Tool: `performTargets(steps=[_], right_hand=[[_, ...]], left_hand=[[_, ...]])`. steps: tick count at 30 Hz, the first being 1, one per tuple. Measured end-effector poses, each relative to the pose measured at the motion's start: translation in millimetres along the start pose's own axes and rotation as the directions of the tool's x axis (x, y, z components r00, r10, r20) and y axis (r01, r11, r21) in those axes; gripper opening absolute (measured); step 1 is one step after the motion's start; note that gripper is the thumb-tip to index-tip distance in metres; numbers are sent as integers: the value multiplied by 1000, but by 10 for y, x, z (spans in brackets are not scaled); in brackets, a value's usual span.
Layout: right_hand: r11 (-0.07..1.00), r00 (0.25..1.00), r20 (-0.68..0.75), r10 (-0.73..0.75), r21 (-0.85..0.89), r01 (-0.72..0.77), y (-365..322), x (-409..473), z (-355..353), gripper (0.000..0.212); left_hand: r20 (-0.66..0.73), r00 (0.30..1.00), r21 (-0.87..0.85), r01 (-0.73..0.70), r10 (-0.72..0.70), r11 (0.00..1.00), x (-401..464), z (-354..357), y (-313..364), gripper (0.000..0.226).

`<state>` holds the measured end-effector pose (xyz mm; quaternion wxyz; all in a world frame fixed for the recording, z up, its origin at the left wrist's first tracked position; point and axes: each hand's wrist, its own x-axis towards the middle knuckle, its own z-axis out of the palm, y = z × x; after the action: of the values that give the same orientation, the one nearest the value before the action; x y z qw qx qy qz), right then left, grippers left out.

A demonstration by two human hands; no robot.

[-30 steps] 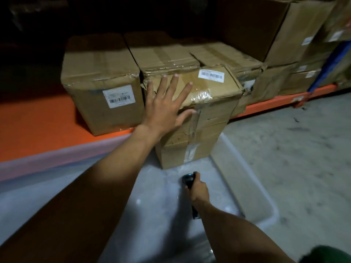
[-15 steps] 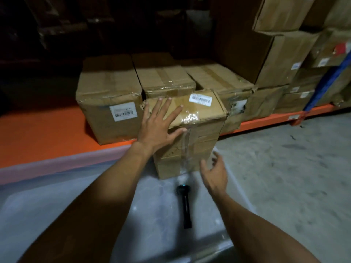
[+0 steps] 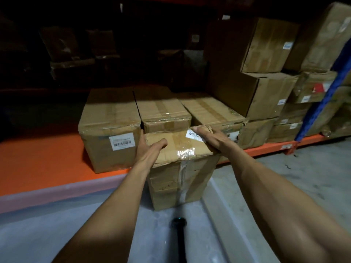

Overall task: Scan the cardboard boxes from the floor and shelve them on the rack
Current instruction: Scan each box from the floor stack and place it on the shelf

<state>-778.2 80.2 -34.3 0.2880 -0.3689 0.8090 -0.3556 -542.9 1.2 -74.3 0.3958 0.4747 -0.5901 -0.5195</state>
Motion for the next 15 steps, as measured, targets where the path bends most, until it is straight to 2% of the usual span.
performTargets(steps=[2, 5, 8, 10, 13, 15], right_hand=[[999, 999, 22, 24, 27, -25, 41, -23, -23, 116], [996, 1000, 17, 22, 89, -23, 73, -239, -24, 112], [972, 1000, -16, 2, 236, 1, 64, -664, -75, 79], [947, 998, -61, 1, 322, 18, -46, -1028, -199, 59], [919, 993, -114, 24, 393, 23, -386, -1624, -509, 52], [890, 989, -136, 62, 456, 7, -718, -2049, -767, 51]], left_hand=[[-36, 998, 15, 60, -60, 998, -30, 51, 32, 89], [-84, 995, 23, 61, -59, 998, -238, 52, 47, 71], [-66, 998, 23, 24, -22, 999, -582, -95, 232, 62], [-49, 999, 22, 13, -12, 1000, -825, -236, 503, 55], [-81, 996, -3, 41, -41, 999, -1118, -452, 1148, 36], [-160, 983, -44, 81, -87, 996, -1289, -588, 1669, 44]])
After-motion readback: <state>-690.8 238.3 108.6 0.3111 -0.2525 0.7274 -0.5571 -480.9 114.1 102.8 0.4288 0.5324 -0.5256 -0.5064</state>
